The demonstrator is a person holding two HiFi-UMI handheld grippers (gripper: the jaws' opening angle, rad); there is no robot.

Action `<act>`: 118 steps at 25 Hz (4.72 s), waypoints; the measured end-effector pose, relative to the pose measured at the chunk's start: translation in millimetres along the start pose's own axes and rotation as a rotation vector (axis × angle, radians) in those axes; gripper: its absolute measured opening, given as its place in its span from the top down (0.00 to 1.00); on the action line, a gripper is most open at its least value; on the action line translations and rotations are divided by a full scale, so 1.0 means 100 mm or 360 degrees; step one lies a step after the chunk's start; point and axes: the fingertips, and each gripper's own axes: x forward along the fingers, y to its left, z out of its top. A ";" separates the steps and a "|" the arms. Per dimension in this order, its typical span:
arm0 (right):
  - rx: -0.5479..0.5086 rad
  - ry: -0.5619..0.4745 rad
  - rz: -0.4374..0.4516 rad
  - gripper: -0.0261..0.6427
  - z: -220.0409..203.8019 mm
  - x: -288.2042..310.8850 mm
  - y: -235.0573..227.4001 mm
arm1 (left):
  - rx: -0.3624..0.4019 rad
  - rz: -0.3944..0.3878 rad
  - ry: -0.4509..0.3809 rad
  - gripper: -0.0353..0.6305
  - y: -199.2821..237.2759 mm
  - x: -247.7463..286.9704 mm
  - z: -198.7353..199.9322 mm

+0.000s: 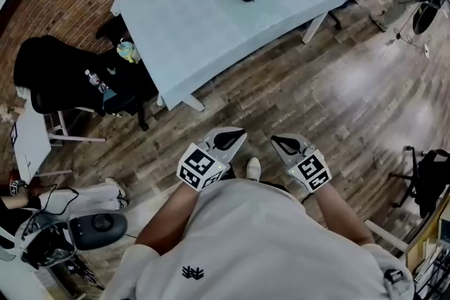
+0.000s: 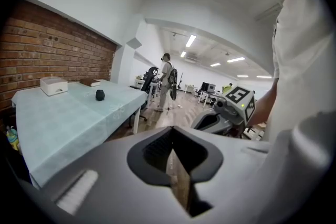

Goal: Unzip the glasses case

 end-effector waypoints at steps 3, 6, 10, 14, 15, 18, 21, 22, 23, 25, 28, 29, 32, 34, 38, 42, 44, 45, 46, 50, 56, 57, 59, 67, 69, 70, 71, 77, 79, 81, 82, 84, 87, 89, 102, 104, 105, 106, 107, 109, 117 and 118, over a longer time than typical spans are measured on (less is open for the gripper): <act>0.0047 -0.0009 -0.0006 0.96 -0.01 0.06 -0.31 | 0.0009 0.0003 0.0046 0.86 0.13 0.19 0.08; 0.0086 -0.0018 -0.0008 0.96 0.01 0.18 -0.65 | 0.0025 0.0010 0.0095 0.86 0.38 0.40 0.15; 0.0121 -0.0003 -0.0054 0.95 0.11 0.47 -1.17 | 0.0022 -0.0012 0.0083 0.86 0.87 0.71 0.31; 0.0172 0.0020 -0.0140 0.95 0.38 0.80 -1.77 | 0.0018 -0.0041 0.0105 0.86 1.52 1.06 0.55; 0.0174 0.0032 -0.0159 0.96 0.44 0.87 -1.92 | 0.0025 -0.0049 0.0102 0.86 1.68 1.14 0.64; 0.0156 0.0062 -0.0212 0.95 0.62 1.14 -2.42 | 0.0064 -0.0067 0.0070 0.86 2.20 1.38 0.94; 0.0152 0.0057 -0.0269 0.95 0.80 1.50 -2.84 | 0.0141 -0.0068 0.0062 0.86 2.73 1.52 1.15; 0.0149 0.0057 -0.0283 0.95 0.84 1.60 -2.96 | 0.0161 -0.0062 0.0060 0.86 2.88 1.57 1.20; 0.0144 0.0062 -0.0291 0.95 0.88 1.70 -3.08 | 0.0170 -0.0053 0.0057 0.86 3.02 1.62 1.25; 0.0142 0.0088 -0.0289 0.95 0.93 1.88 -3.28 | 0.0161 -0.0027 0.0056 0.86 3.24 1.70 1.32; 0.0138 0.0133 -0.0261 0.96 0.98 2.12 -3.53 | 0.0124 0.0018 0.0064 0.86 3.49 1.81 1.39; 0.0130 0.0144 -0.0251 0.95 1.00 2.20 -3.63 | 0.0115 0.0032 0.0065 0.86 3.56 1.86 1.42; 0.0115 0.0166 -0.0216 0.95 1.03 2.47 -3.94 | 0.0101 0.0067 0.0088 0.86 3.78 2.02 1.44; 0.0103 0.0176 -0.0186 0.94 1.02 2.67 -4.15 | 0.0088 0.0088 0.0103 0.86 3.93 2.16 1.46; 0.0087 0.0232 -0.0113 0.93 0.97 3.02 -4.55 | 0.0063 0.0146 0.0106 0.86 4.27 2.48 1.59; 0.0063 0.0297 -0.0034 0.91 0.95 3.32 -4.85 | 0.0073 0.0197 0.0154 0.86 4.55 2.83 1.69; 0.0064 0.0316 0.0005 0.90 0.96 3.48 -4.95 | 0.0087 0.0200 0.0201 0.86 4.67 3.01 1.70; 0.0064 0.0327 0.0025 0.90 0.95 3.55 -4.98 | 0.0093 0.0202 0.0225 0.86 4.73 3.09 1.69; 0.0063 0.0339 0.0042 0.89 0.94 3.62 -5.01 | 0.0097 0.0203 0.0248 0.86 4.79 3.16 1.69; 0.0043 0.0391 0.0094 0.88 0.88 3.83 -5.12 | 0.0116 0.0207 0.0335 0.86 5.04 3.44 1.66; 0.0015 0.0443 0.0172 0.87 0.84 3.97 -5.11 | 0.0191 0.0126 0.0489 0.86 5.27 3.72 1.51; 0.0002 0.0454 0.0189 0.87 0.85 3.99 -5.12 | 0.0209 0.0117 0.0502 0.86 5.30 3.78 1.50; -0.0009 0.0483 0.0221 0.87 0.83 4.02 -5.11 | 0.0241 0.0100 0.0531 0.86 5.32 3.87 1.49; -0.0004 0.0541 0.0240 0.89 0.78 4.06 -5.13 | 0.0244 0.0041 0.0628 0.86 5.26 4.05 1.34; -0.0004 0.0557 0.0261 0.93 0.77 4.07 -5.10 | 0.0221 0.0046 0.0639 0.86 5.26 4.05 1.28; -0.0014 0.0561 0.0269 0.93 0.77 4.08 -5.08 | 0.0205 0.0056 0.0630 0.86 5.28 4.05 1.26; -0.0023 0.0562 0.0272 0.95 0.77 4.08 -5.06 | 0.0194 0.0067 0.0618 0.86 5.31 4.04 1.25; -0.0024 0.0544 0.0259 0.95 0.78 4.07 -5.02 | 0.0241 0.0085 0.0652 0.86 5.28 4.04 1.28; -0.0018 0.0537 0.0254 0.96 0.77 4.04 -5.03 | 0.0284 0.0094 0.0676 0.86 5.27 4.05 1.27; -0.0018 0.0534 0.0248 0.96 0.76 4.02 -5.05 | 0.0325 0.0107 0.0691 0.86 5.28 4.05 1.27; -0.0021 0.0533 0.0247 0.96 0.75 4.01 -5.06 | 0.0350 0.0111 0.0697 0.86 5.28 4.05 1.27; -0.0025 0.0531 0.0253 0.96 0.75 3.99 -5.07 | 0.0388 0.0116 0.0700 0.86 5.29 4.05 1.26; -0.0044 0.0530 0.0277 0.96 0.75 3.97 -5.08 | 0.0387 0.0132 0.0691 0.86 5.31 4.05 1.25; -0.0054 0.0526 0.0286 0.96 0.74 3.95 -5.10 | 0.0377 0.0142 0.0683 0.87 5.33 4.06 1.25; -0.0146 0.0519 0.0303 0.96 0.76 3.88 -5.24 | 0.0365 0.0153 0.0723 0.87 5.33 4.06 1.24; -0.0159 0.0513 0.0308 0.96 0.77 3.87 -5.27 | 0.0351 0.0165 0.0720 0.87 5.34 4.05 1.24; -0.0163 0.0511 0.0310 0.96 0.77 3.87 -5.28 | 0.0345 0.0170 0.0715 0.87 5.34 4.05 1.24; -0.0167 0.0509 0.0310 0.96 0.77 3.87 -5.30 | 0.0340 0.0173 0.0712 0.87 5.34 4.06 1.24; -0.0170 0.0509 0.0310 0.96 0.77 3.87 -5.32 | 0.0335 0.0176 0.0711 0.87 5.34 4.06 1.23; -0.0172 0.0506 0.0313 0.96 0.78 3.88 -5.37 | 0.0327 0.0184 0.0715 0.87 5.35 4.06 1.23; -0.0230 0.0490 0.0331 0.96 0.81 3.87 -5.50 | 0.0303 0.0200 0.0725 0.87 5.35 4.06 1.25; -0.0228 0.0487 0.0331 0.96 0.81 3.87 -5.52 | 0.0302 0.0203 0.0728 0.87 5.35 4.06 1.24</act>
